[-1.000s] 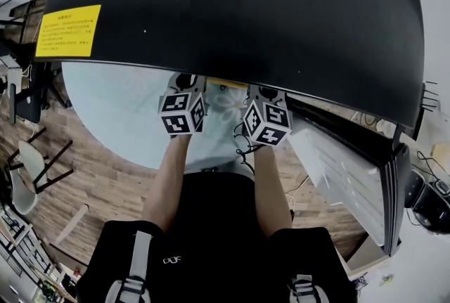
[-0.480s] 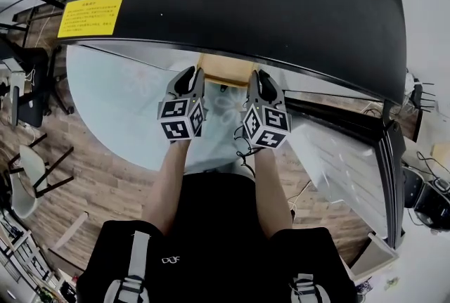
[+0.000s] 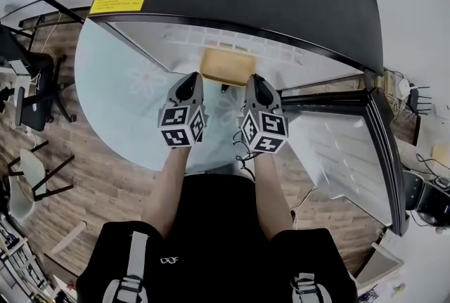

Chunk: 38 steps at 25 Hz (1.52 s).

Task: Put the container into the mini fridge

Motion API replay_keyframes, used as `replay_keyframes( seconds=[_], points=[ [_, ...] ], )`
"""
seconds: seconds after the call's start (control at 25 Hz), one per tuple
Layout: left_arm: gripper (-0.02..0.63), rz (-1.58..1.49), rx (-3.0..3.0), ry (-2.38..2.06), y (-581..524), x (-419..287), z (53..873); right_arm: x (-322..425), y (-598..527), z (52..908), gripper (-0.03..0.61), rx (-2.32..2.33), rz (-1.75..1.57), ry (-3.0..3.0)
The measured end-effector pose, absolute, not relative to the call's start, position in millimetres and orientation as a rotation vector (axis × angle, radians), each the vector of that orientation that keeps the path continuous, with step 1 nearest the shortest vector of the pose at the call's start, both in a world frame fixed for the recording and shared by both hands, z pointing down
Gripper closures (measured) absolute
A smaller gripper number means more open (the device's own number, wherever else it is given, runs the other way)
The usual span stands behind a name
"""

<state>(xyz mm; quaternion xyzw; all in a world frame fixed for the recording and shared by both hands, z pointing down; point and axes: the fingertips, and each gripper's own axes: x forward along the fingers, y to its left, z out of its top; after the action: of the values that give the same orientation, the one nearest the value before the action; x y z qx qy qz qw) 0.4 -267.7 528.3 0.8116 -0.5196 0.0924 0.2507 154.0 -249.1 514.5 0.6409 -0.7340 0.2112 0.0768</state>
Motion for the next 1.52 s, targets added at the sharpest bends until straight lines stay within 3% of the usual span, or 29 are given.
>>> replay_keyframes(
  seconds=[0.16, 1.52],
  points=[
    [0.618, 0.235, 2.235, -1.414, -255.7, 2.4, 514.7, 149.6, -237.5, 499.7, 0.571, 1.924, 0.600, -2.231],
    [0.618, -0.028, 2.518, -1.380, -177.1, 47.7, 373.5, 129.9, -158.6, 363.3, 0.574, 1.885, 0.180, -2.527]
  ],
)
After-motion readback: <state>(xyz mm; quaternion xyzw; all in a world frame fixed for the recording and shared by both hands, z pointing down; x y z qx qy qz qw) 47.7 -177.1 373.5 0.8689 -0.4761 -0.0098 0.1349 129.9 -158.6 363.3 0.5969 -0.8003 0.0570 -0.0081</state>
